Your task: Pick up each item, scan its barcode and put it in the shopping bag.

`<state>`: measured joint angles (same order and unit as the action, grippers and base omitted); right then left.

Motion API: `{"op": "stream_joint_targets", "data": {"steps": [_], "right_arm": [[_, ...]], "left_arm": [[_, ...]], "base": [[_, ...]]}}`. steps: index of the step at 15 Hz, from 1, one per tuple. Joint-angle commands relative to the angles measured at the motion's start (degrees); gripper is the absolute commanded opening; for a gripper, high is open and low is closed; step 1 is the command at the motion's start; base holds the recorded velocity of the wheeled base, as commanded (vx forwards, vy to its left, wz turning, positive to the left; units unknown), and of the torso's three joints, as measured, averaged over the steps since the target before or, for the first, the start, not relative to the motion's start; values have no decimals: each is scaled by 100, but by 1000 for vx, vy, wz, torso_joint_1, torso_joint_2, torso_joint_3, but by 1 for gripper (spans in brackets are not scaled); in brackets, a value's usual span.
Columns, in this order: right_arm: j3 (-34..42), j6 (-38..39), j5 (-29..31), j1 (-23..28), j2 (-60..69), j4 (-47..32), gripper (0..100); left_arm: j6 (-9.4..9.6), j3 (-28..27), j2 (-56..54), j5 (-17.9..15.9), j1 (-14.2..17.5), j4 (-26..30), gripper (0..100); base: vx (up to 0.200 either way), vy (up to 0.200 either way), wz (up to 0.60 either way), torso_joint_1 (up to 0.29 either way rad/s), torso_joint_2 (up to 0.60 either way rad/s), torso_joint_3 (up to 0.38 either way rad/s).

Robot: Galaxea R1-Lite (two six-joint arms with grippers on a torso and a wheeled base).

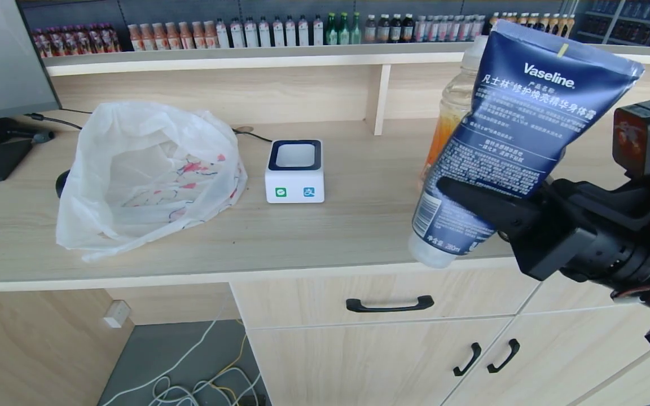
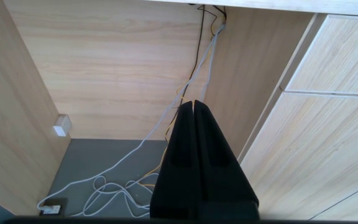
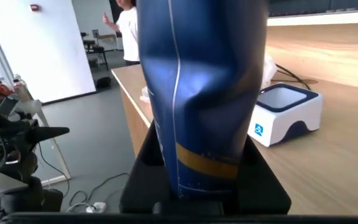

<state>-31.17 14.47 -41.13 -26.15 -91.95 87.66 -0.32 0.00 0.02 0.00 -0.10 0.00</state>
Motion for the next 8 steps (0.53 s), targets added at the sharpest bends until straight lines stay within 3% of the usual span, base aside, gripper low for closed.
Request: {"op": "stream_joint_targets", "data": {"steps": [1, 4, 8], "right_arm": [[454, -252, 290, -13, 424, -39, 0], [656, -867, 1696, -145, 696, -250, 0], [753, -1869, 4183, -1569, 705, -311, 0]], "left_arm": [[-3, 0, -2, 0, 1, 0, 0], [-3, 0, -2, 0, 1, 0, 0], [-3, 0, -2, 0, 1, 0, 0]], "base": [[0, 0, 0, 0, 0, 0], [0, 0, 0, 0, 0, 0], [0, 0, 0, 0, 0, 0]]}}
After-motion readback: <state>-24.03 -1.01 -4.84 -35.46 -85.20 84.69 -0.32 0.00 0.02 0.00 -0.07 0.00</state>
